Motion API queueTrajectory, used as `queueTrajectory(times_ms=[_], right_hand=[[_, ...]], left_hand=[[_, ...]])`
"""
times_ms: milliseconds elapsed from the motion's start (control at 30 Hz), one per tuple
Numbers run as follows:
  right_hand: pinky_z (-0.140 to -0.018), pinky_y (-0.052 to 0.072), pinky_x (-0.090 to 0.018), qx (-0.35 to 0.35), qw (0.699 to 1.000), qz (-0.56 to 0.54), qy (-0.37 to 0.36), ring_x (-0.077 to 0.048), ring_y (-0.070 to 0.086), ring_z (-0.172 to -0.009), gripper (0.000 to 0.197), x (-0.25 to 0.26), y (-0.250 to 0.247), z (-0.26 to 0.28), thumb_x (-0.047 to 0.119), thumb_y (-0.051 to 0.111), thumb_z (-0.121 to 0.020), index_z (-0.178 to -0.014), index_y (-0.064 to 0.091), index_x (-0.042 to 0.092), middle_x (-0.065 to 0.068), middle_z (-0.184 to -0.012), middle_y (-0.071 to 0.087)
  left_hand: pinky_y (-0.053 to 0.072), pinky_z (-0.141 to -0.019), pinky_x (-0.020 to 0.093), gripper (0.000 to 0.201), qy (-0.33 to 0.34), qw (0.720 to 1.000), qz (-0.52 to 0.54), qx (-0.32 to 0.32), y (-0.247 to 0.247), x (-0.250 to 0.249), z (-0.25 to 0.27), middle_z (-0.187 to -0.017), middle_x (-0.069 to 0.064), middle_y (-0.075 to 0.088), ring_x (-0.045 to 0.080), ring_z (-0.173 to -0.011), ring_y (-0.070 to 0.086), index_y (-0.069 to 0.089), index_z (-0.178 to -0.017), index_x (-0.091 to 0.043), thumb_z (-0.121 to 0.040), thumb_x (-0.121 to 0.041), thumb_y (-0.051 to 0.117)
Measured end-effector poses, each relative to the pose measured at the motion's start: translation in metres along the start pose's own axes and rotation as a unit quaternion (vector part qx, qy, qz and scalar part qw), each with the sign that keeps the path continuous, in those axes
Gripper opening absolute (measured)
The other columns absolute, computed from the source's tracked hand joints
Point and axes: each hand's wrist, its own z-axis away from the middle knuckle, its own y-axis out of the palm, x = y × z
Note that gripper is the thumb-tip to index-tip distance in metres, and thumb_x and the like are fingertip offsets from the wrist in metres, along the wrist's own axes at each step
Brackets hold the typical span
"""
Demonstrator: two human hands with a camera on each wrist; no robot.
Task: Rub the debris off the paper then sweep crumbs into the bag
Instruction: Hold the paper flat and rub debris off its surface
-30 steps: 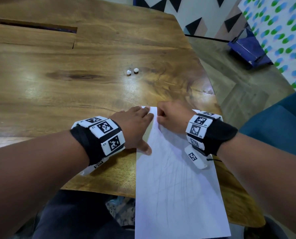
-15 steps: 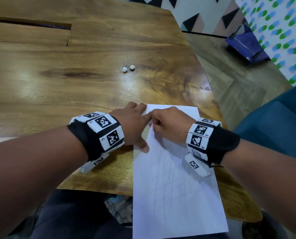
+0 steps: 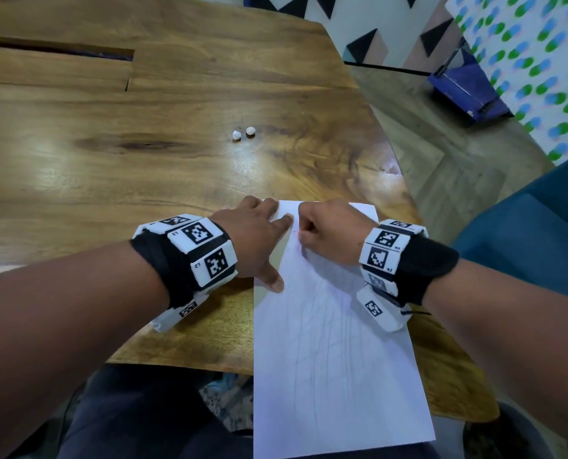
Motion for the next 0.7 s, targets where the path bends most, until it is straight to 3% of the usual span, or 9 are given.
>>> queueTrajectory(times_ms=[100,200,267,433,500,567,633,700], right_hand=[[-0.063,0.047,-0.032,-0.012,0.997,0.039,0.065,-0.024,0.058,-0.077,0.010,-0.020,-0.013,-0.013,0.017,0.054,-0.086,-0.076,0.055,0.017,-0.004,-0.078,0.064],[-0.059,0.044,-0.031,-0.032,0.990,0.009,0.136,-0.026,0.058,-0.080,0.016,-0.038,-0.028,-0.020,0.012,0.050,-0.083,-0.069,0.048,0.019,-0.004,-0.078,0.062],[-0.058,0.044,-0.031,-0.032,0.991,0.015,0.129,-0.025,0.060,-0.079,0.016,-0.034,-0.029,-0.017,0.012,0.050,-0.083,-0.069,0.049,0.019,-0.003,-0.079,0.062],[-0.058,0.040,-0.029,0.010,0.999,0.025,0.024,-0.020,0.058,-0.080,0.007,0.001,-0.009,-0.004,0.020,0.054,-0.090,-0.083,0.057,0.018,0.003,-0.082,0.062],[-0.061,0.041,-0.030,0.005,0.998,0.041,0.037,-0.022,0.058,-0.080,0.008,-0.009,-0.012,-0.008,0.020,0.054,-0.089,-0.082,0.055,0.018,0.000,-0.083,0.062],[-0.062,0.045,-0.031,-0.013,0.994,0.041,0.097,-0.027,0.060,-0.081,0.009,-0.032,-0.020,-0.012,0.019,0.052,-0.086,-0.077,0.053,0.019,-0.004,-0.084,0.064],[-0.056,0.042,-0.029,-0.029,0.989,0.016,0.143,-0.026,0.061,-0.081,0.010,-0.051,-0.030,-0.008,0.018,0.051,-0.084,-0.074,0.052,0.019,-0.003,-0.083,0.064],[-0.053,0.038,-0.026,-0.025,0.990,0.013,0.136,-0.021,0.061,-0.082,0.009,-0.053,-0.034,0.001,0.019,0.052,-0.085,-0.078,0.057,0.018,0.002,-0.082,0.064]], left_hand=[[0.045,-0.102,0.049,0.120,0.003,1.000,-0.002,0.000,0.000,0.001,0.001,-0.167,0.003,0.009,0.029,-0.152,0.011,0.005,-0.163,-0.027,-0.074,-0.075,0.070],[0.045,-0.103,0.049,0.120,0.004,1.000,0.003,-0.003,0.000,0.001,0.002,-0.167,0.001,0.009,0.028,-0.152,0.010,0.005,-0.163,-0.027,-0.075,-0.075,0.070],[0.045,-0.103,0.049,0.120,0.005,1.000,0.006,-0.003,0.000,0.001,0.002,-0.167,0.001,0.009,0.028,-0.152,0.010,0.004,-0.163,-0.027,-0.075,-0.074,0.071],[0.046,-0.101,0.049,0.119,0.006,1.000,0.003,-0.009,0.001,0.002,0.001,-0.166,0.002,0.011,0.029,-0.151,0.011,0.007,-0.162,-0.027,-0.074,-0.076,0.069],[0.046,-0.101,0.048,0.119,0.007,1.000,0.000,-0.009,0.002,0.002,0.001,-0.166,0.002,0.011,0.029,-0.151,0.012,0.007,-0.163,-0.028,-0.074,-0.076,0.069],[0.049,-0.098,0.048,0.119,0.006,1.000,0.004,-0.008,0.002,0.003,0.000,-0.163,0.003,0.014,0.028,-0.149,0.015,0.005,-0.162,-0.030,-0.073,-0.076,0.070],[0.053,-0.092,0.045,0.120,0.004,1.000,0.007,-0.009,0.002,0.002,-0.003,-0.156,0.001,0.021,0.027,-0.143,0.020,0.004,-0.161,-0.036,-0.070,-0.077,0.072],[0.055,-0.086,0.043,0.123,0.001,1.000,-0.003,-0.006,0.000,0.001,-0.006,-0.148,0.001,0.025,0.026,-0.135,0.026,0.004,-0.160,-0.040,-0.066,-0.079,0.073]])
